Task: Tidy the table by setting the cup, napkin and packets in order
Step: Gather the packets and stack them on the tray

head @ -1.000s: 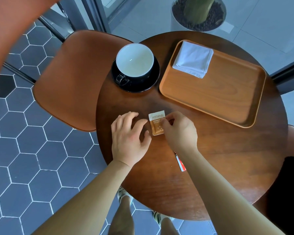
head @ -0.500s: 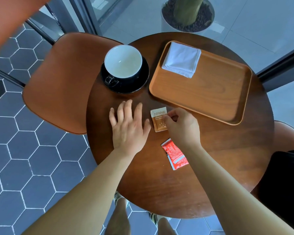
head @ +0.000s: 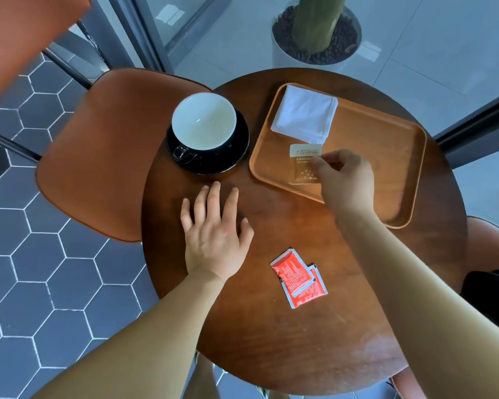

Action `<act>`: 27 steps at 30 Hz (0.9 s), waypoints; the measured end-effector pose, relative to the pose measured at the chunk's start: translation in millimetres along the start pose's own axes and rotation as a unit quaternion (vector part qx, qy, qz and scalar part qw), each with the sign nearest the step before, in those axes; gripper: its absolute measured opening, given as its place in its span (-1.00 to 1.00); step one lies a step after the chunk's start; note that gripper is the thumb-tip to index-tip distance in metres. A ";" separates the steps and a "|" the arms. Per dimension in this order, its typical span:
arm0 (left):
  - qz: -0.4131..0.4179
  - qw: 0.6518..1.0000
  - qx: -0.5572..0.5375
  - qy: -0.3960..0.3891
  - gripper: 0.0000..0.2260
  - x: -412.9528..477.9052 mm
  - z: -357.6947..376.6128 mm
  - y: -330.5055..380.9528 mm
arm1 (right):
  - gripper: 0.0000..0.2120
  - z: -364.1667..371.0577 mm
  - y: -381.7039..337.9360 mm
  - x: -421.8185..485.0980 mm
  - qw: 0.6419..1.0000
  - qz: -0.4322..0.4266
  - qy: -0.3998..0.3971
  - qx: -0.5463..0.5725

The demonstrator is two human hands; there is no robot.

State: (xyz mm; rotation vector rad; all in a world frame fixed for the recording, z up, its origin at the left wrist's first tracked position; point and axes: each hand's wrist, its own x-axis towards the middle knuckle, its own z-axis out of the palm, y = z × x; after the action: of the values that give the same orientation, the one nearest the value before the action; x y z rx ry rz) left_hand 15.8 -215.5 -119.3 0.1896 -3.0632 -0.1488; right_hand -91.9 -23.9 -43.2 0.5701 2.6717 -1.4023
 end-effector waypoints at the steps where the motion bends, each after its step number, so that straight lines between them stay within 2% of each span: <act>1: -0.001 1.000 0.000 -0.002 -0.50 0.1 -0.3 0.1 | -0.91 0.7 -1.1 5.9 1.000 0.008 -0.002 0.000; 8: -0.005 1.000 0.007 -0.012 -0.50 0.8 -2.1 -0.2 | -0.92 21.1 -4.3 23.7 0.997 0.059 -0.028 -0.036; 13: -0.004 1.000 0.007 -0.014 -0.49 1.0 -2.2 -0.2 | -0.89 34.8 -2.0 24.7 0.994 0.062 -0.031 -0.087; 27: -0.002 1.000 0.007 -0.014 -0.49 1.5 -1.3 -0.5 | -0.90 50.2 -14.1 25.4 0.992 0.095 -0.038 -0.071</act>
State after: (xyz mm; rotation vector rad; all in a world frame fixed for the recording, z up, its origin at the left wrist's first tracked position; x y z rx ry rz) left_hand 14.5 -216.4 -117.9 0.1964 -3.0921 -0.1322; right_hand -125.9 -64.3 -67.3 0.7202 2.5535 -1.1491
